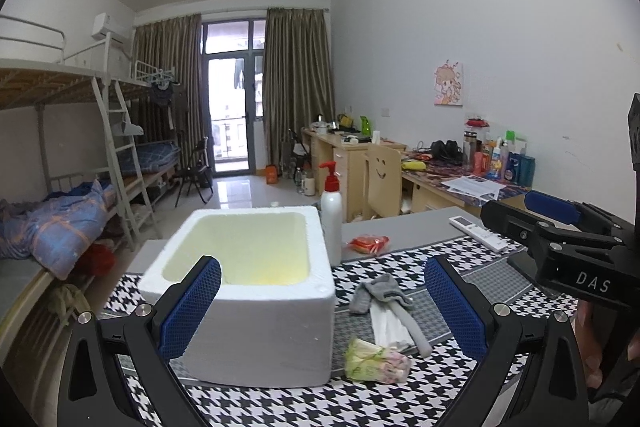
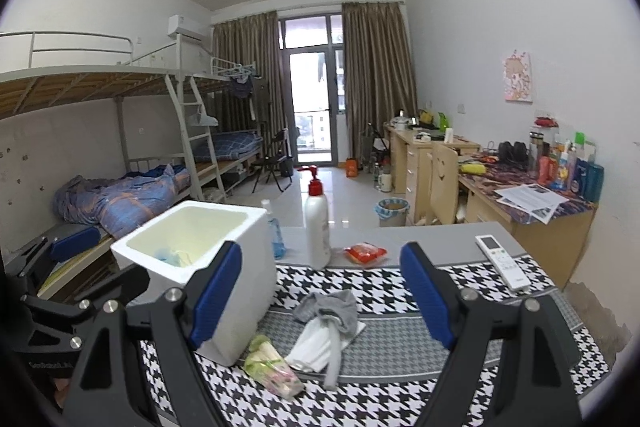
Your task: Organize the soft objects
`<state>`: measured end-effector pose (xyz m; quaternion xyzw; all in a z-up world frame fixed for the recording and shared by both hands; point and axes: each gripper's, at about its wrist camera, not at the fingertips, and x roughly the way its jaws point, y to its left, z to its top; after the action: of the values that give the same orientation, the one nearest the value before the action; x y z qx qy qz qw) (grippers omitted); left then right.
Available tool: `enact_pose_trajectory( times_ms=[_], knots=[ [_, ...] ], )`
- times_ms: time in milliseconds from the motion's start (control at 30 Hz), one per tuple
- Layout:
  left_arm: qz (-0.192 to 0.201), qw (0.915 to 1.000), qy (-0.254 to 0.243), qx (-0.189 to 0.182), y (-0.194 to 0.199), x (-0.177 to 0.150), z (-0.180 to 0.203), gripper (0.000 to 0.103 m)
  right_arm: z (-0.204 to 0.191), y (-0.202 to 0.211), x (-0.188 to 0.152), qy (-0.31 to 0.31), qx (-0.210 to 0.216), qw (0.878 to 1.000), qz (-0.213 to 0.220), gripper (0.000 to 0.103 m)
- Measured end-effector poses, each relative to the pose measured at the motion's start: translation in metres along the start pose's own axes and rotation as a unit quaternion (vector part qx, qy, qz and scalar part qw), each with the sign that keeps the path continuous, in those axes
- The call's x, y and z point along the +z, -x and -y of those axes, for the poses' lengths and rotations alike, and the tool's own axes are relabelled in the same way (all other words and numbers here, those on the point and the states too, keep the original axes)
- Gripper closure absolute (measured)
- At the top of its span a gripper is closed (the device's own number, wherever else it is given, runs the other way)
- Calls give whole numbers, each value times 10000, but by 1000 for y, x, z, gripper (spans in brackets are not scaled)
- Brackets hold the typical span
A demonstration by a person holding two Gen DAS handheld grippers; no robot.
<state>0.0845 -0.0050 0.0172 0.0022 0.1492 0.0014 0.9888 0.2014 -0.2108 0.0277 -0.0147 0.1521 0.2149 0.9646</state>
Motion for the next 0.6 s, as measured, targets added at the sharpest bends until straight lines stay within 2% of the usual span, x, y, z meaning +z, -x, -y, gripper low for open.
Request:
enact_pose_trajectory(
  times_ms=[600],
  knots=[
    [-349,9991,157,-180,-13,-35,16,1,9,-11,-29,87,-133,9989,-440,18]
  ],
)
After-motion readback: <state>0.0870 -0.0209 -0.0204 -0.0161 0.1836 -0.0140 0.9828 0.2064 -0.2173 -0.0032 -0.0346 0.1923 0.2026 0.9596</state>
